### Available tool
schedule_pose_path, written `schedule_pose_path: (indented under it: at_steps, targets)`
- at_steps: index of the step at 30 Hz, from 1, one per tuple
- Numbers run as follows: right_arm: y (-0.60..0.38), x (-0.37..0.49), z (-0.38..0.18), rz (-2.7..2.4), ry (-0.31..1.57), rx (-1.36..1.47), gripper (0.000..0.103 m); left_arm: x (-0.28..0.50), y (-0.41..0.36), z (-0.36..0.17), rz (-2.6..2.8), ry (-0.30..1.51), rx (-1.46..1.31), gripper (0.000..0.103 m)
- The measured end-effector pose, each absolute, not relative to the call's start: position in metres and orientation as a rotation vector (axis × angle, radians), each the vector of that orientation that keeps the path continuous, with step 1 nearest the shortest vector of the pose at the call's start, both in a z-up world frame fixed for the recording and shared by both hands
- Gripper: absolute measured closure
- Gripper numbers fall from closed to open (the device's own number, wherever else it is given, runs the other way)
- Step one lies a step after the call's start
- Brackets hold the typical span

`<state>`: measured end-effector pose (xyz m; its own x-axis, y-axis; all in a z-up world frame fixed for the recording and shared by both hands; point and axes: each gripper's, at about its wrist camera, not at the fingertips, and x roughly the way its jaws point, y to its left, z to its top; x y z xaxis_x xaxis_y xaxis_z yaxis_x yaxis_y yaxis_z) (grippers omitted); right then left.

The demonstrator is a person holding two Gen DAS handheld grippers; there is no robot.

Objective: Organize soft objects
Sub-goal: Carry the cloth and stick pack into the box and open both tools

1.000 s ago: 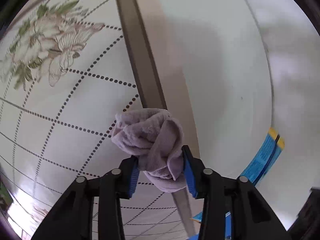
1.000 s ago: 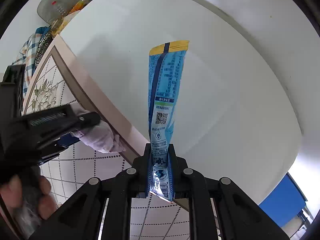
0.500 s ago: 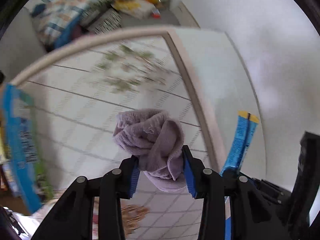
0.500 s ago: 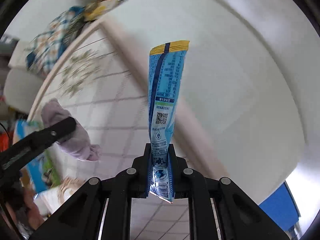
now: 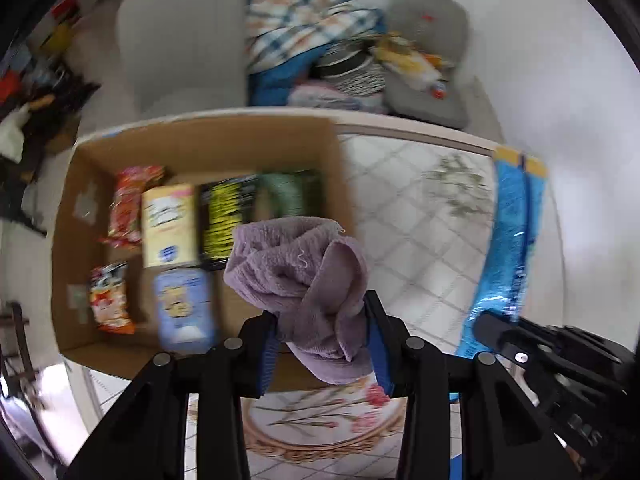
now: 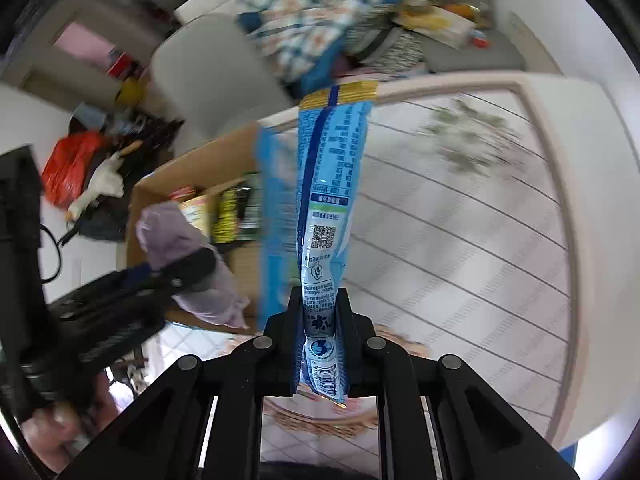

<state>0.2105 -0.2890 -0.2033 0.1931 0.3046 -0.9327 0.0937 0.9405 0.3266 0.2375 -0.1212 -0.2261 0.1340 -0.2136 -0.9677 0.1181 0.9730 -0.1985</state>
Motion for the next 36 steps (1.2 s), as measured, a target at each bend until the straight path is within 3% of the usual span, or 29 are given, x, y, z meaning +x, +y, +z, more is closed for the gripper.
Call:
schedule_pose_path:
  at_steps: [6,16,29,30,33,36]
  targets:
    - [-0.212,0.242,-0.214,0.137,1.405,0.216,0.088,0.260,-0.083,-0.272,-0.215,1.501,-0.094,0.067]
    - [-0.186,0.269,-0.266,0.060,1.523,0.173,0.088,0.265,-0.078,-0.367,-0.176,1.702,0.072,0.067]
    - [-0.172,0.272,-0.302,0.027,1.608,0.127,0.086,0.258,-0.056,-0.358,-0.157,1.729,-0.010,0.062]
    - [-0.173,0.272,-0.302,0.027,1.619,0.137,0.082,0.258,-0.054,-0.355,-0.159,1.732,-0.029,0.061]
    - [-0.178,0.271,-0.295,0.030,1.604,0.154,0.055,0.258,-0.043,-0.338,-0.148,1.722,-0.056,0.061]
    - [-0.182,0.266,-0.284,0.048,1.594,0.180,0.047,0.258,-0.036,-0.315,-0.146,1.679,-0.084,0.061]
